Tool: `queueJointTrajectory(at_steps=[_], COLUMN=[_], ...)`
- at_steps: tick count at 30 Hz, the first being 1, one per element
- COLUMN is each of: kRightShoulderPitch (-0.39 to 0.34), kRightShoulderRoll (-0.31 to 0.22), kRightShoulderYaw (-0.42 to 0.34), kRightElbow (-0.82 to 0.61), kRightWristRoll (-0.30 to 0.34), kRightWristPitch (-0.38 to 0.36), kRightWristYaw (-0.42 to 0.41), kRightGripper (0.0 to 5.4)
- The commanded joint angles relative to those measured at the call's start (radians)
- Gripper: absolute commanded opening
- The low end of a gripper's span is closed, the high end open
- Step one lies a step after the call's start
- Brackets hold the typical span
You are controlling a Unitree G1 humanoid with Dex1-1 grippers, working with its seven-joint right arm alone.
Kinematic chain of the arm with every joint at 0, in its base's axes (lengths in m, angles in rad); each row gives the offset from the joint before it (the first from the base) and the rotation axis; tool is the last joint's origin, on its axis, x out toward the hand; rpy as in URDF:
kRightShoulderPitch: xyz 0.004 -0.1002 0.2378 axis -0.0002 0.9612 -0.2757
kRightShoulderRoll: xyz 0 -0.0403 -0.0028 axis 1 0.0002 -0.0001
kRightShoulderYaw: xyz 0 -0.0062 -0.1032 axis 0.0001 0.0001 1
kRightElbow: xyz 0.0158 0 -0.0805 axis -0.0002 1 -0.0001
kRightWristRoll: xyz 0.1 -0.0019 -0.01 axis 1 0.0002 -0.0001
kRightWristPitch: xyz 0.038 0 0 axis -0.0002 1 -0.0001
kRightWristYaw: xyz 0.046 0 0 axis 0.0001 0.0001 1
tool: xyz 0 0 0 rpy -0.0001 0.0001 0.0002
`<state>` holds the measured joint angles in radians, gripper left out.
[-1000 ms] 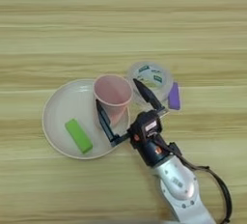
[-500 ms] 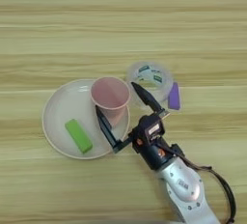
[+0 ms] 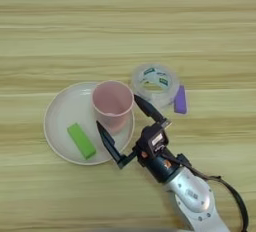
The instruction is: Move the objects on the table
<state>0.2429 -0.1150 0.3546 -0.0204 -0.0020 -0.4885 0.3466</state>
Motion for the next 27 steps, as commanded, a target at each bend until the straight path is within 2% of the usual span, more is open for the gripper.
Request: queueJointTrajectory(at_steps=[1,9,14,19,22,27], kRightShoulderPitch=[-0.021,-0.032,-0.023,-0.013,-0.014,-0.006], kRightShoulderRoll=[0.001,-0.047,-0.079,-0.089,-0.101,-0.156], kRightShoulderYaw=[-0.022,-0.096,-0.069,-0.042,-0.042,-0.071], kRightElbow=[-0.033,-0.048,-0.033,-0.031,-0.031,-0.048], kRightWristRoll=[0.015,-0.029,-0.075,-0.081,-0.081,-0.09], kRightWristPitch=[-0.004,-0.012,-0.003,-0.002,0.002,0.011], kRightWristYaw=[-0.008,-0.029,0.006,0.03,0.044,0.068], kRightGripper=[5.36,5.36,5.36,5.36,5.36,5.36])
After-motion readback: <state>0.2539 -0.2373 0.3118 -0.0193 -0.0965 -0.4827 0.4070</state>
